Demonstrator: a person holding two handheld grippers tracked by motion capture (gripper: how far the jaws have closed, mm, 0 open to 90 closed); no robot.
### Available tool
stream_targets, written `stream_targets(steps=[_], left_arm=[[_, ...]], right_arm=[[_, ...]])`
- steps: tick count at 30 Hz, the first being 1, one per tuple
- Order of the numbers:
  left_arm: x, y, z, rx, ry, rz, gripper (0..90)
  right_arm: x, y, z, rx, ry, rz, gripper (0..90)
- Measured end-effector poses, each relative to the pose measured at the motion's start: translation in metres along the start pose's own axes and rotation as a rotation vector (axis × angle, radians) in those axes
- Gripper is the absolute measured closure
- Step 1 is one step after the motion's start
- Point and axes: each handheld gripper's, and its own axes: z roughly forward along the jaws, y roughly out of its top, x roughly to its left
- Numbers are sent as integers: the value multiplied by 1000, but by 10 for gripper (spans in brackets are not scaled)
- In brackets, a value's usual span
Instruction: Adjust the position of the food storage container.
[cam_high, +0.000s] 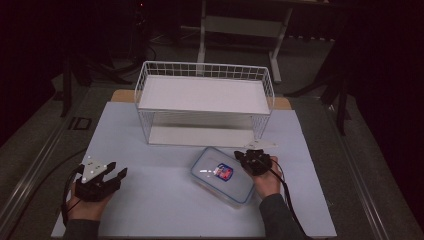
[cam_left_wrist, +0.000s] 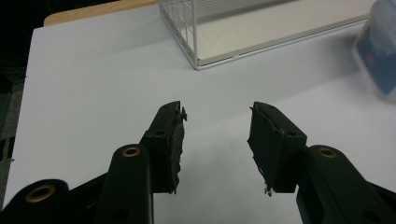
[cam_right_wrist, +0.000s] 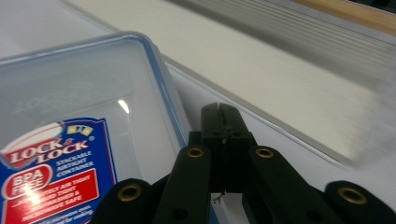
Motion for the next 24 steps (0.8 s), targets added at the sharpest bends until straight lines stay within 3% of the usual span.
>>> stream_targets(steps=[1, 3, 6, 9, 11, 12, 14, 19, 24], left_arm=[[0, 0, 0, -1, 0, 0, 538], [0, 0, -1, -5, -1, -2, 538], [1, 0, -2, -9, 0, -4, 538], [2, -1, -2, -10, 1, -8, 539], [1, -1, -2, -10, 1, -8, 538], [1, -1, -2, -10, 2, -8, 538], [0, 0, -2, -10, 1, -2, 538], [-2, 0, -1, -12, 2, 4, 539], [-2, 0, -2, -17, 4, 8, 539]], right_arm=[[4, 2, 3, 0, 38, -8, 900], [13, 5, 4, 6, 46, -54, 900], [17, 9, -5, -16, 65, -65, 900], [17, 8, -25, -27, 71, -79, 900], [14, 2, -45, -46, 91, -58, 900], [14, 2, -45, -46, 91, -58, 900], [13, -13, -66, -53, 102, -42, 900], [16, -29, -80, -41, 99, -49, 900], [23, -56, -97, 15, 93, -60, 900]])
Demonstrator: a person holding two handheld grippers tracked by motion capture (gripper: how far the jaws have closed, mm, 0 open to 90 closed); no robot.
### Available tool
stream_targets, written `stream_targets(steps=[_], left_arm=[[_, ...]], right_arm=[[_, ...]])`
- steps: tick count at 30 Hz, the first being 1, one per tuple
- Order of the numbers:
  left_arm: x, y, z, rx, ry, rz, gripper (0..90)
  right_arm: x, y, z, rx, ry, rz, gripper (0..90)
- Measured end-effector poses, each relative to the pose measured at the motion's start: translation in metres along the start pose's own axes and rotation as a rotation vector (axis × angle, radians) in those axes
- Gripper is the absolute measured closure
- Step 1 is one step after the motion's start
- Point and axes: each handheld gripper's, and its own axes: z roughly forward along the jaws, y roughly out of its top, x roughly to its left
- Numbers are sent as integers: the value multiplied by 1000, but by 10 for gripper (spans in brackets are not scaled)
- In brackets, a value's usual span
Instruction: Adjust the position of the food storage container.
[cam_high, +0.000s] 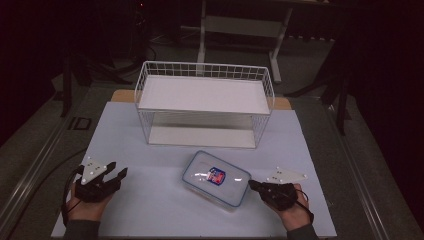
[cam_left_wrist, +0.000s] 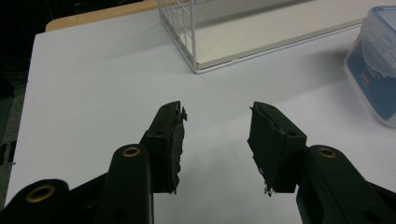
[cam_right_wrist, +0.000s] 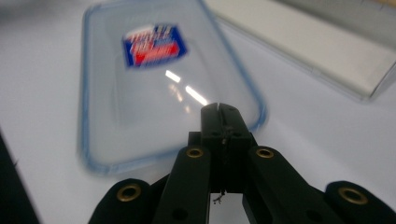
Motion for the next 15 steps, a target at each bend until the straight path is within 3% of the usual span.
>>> stream_targets(steps=[6, 15], left_arm=[[0, 0, 0, -3, -2, -1, 539], [0, 0, 0, -4, -2, -2, 539]], right_arm=[[9, -15, 1, 80, -12, -29, 900], [9, -14, 9, 102, 2, -38, 900]])
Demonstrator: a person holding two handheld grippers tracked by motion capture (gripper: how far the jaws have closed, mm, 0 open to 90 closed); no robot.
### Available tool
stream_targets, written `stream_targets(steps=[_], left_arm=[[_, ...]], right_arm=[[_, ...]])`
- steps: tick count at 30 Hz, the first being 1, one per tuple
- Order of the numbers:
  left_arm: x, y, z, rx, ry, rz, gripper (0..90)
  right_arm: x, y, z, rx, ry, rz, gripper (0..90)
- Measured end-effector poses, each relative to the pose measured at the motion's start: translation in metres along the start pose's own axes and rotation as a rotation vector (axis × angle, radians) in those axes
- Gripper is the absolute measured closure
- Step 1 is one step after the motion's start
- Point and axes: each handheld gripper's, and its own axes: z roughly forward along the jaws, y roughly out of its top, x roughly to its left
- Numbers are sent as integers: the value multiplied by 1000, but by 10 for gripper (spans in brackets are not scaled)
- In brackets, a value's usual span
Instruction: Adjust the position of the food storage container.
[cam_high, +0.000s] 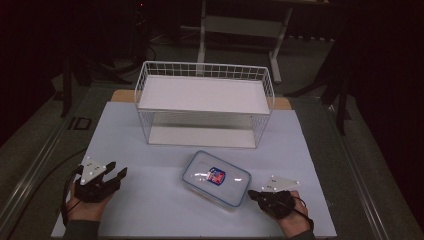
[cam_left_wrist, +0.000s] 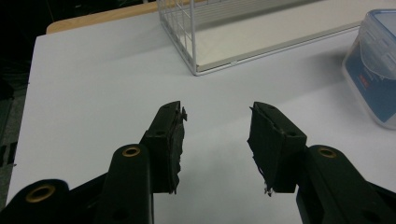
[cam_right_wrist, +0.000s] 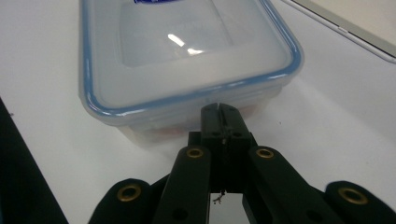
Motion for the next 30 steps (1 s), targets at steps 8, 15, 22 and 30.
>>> stream_targets(steps=[8, 15, 22, 30], left_arm=[[-1, 0, 1, -1, -1, 3, 539], [-2, 0, 1, 0, -5, 2, 539], [-3, 1, 2, -1, -12, 11, 539], [-3, 1, 3, -1, -17, 9, 538]], right_arm=[[-4, 12, 11, 5, -28, -6, 900], [-16, 31, 32, 1, -69, 21, 900], [-25, 53, 57, -9, -91, 35, 900], [-31, 59, 66, -27, -97, 53, 899]])
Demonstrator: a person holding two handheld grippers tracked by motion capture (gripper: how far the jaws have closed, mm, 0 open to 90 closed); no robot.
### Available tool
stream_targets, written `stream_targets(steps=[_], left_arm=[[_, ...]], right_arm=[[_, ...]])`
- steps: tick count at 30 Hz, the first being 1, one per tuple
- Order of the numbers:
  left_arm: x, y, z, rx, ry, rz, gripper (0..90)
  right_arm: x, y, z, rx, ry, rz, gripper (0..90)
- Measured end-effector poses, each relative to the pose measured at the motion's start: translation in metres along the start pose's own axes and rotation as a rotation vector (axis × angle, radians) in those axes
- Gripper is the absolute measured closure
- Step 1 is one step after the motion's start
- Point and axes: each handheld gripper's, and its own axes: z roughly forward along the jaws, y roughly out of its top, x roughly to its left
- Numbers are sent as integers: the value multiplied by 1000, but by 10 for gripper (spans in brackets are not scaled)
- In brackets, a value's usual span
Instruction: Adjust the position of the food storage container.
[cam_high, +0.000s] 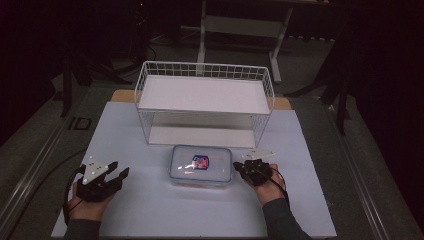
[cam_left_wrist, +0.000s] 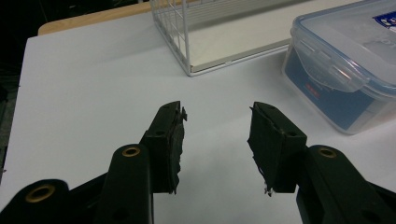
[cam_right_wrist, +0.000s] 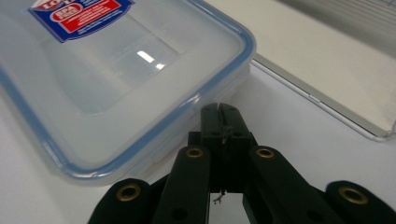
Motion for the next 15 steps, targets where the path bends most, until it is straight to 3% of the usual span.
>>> stream_targets(steps=[6, 15], left_arm=[[0, -1, -3, -4, 3, 2, 535], [0, 0, -2, -6, -5, -1, 526]], right_arm=[[0, 3, -9, -36, -5, 8, 855], [1, 8, -33, -108, 3, 36, 658]])
